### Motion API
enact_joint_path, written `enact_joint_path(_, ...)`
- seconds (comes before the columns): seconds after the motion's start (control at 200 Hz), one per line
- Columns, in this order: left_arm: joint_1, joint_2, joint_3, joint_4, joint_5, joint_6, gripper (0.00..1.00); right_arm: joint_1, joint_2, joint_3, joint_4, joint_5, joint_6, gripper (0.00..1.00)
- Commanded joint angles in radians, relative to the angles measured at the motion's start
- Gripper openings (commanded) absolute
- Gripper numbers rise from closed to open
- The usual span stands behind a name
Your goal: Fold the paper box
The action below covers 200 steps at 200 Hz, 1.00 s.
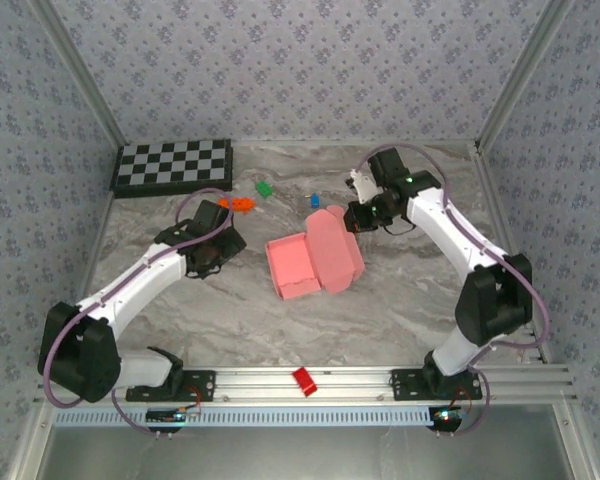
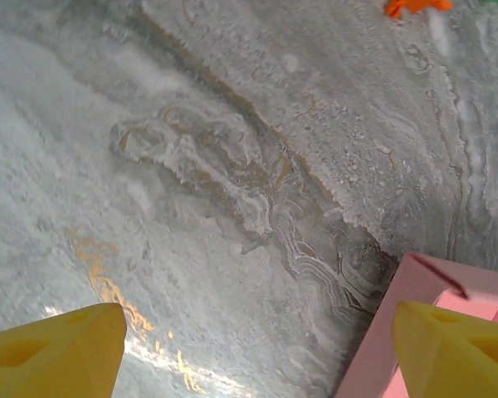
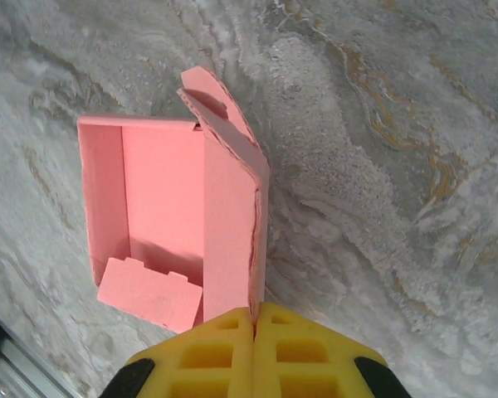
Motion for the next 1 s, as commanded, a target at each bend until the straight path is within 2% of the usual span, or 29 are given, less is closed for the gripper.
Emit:
enact_joint_path(0.0, 0.023, -0.02, 0.039, 0.01, -0.017, 0.195, 0.82, 0.018, 0.066, 0.105, -0.164, -0.001, -0.2, 0.04)
enact_joint_path(0.26, 0.035, -0.01, 0.07, -0.001, -0.001, 0.38, 0.82, 0.112, 0.169, 0.264, -0.228, 0.117, -0.526, 0.04)
enact_joint_path(0.37, 0.05, -0.008, 0.069, -0.005, 0.016, 0.41, 0.84, 0.144, 0.192, 0.305, -0.2, 0.147, -0.586, 0.04)
enact_joint_path(0.725, 0.103, -0.054, -0.012, 0.159, 0.238, 0.552, 0.86, 0.24, 0.339, 0.507, -0.306, 0.358, -0.8, 0.04)
enact_joint_path(0.995, 0.11, -0.084, -0.061, 0.346, 0.416, 0.804, 0.81, 0.287, 0.36, 0.564, -0.281, 0.43, -0.91, 0.04)
